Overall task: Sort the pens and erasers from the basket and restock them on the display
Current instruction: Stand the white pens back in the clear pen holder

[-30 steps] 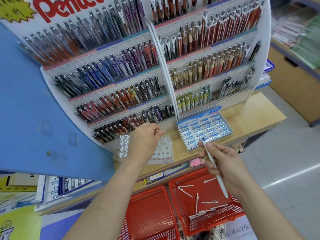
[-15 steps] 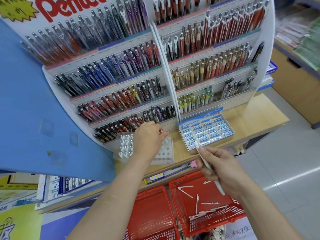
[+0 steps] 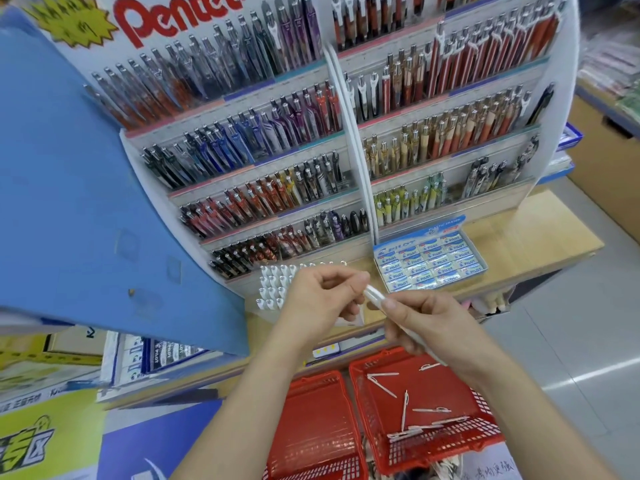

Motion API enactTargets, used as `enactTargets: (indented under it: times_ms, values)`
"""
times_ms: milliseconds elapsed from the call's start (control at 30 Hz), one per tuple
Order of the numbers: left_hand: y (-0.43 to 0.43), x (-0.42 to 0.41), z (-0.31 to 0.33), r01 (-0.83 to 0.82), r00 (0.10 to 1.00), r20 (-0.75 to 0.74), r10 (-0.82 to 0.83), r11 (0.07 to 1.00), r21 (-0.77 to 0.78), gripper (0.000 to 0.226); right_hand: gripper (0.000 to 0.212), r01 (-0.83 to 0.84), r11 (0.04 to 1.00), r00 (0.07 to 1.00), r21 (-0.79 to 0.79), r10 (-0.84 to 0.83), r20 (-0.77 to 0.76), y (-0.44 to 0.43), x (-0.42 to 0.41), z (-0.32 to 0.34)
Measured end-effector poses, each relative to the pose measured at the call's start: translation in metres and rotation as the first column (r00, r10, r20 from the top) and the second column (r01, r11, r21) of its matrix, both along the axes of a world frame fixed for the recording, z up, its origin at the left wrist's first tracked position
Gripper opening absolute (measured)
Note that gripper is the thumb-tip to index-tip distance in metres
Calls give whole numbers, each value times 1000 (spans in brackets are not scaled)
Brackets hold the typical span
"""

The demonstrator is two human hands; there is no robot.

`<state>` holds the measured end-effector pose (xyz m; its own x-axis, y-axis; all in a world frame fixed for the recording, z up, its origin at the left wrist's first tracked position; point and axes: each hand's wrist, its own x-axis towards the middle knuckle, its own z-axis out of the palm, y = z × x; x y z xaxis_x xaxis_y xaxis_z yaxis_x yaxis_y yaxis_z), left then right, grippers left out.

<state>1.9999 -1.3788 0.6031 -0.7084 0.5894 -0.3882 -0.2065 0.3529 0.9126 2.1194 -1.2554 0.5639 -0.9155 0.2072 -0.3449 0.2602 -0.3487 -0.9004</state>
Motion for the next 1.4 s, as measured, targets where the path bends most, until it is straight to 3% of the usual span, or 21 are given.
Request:
enactTargets:
  times_ms: [100,267,367,433,567,667,800,1000,1233,1400]
  values:
    - [-14,-9,8,-85,996,-15,86,994,62,10,30,17,1000,999,24,-18,29,1,-2,-2]
    - [-33,-14,19,-100,993,-56,102,994,46,11,17,64,991,998,121,-63,-16,-4,-8,-7]
    - [-39,-15,21,-128,988,-89,129,992,18,9,14,92,991,996,94,-90,-23,-13,-16,-10]
    - [-46,-17,23,-172,973,-153,172,985,18,8,13,97,989,995,109,-97,-10,-18,-21,-14]
    - [-65,-32,26,-303,881,-394,262,952,-45,15,10,261,953,960,158,-273,61,-18,-31,-30]
    - [-77,-41,25,-331,796,-578,182,930,-163,20,11,283,916,942,286,-322,99,-15,-37,-52]
    - [-80,-39,15,-309,738,-672,61,916,-256,28,17,185,865,939,466,-296,177,-21,-49,-79]
    - [-74,-41,-13,-256,688,-722,-75,905,-339,5,30,53,800,940,598,-242,240,-31,-66,-91]
    - [-67,-42,-35,-185,624,-738,-258,868,-460,7,36,103,820,937,563,-270,222,-39,-63,-103]
    - [-59,-44,-41,-173,632,-708,-317,832,-527,11,35,125,854,939,505,-266,217,-38,-63,-107]
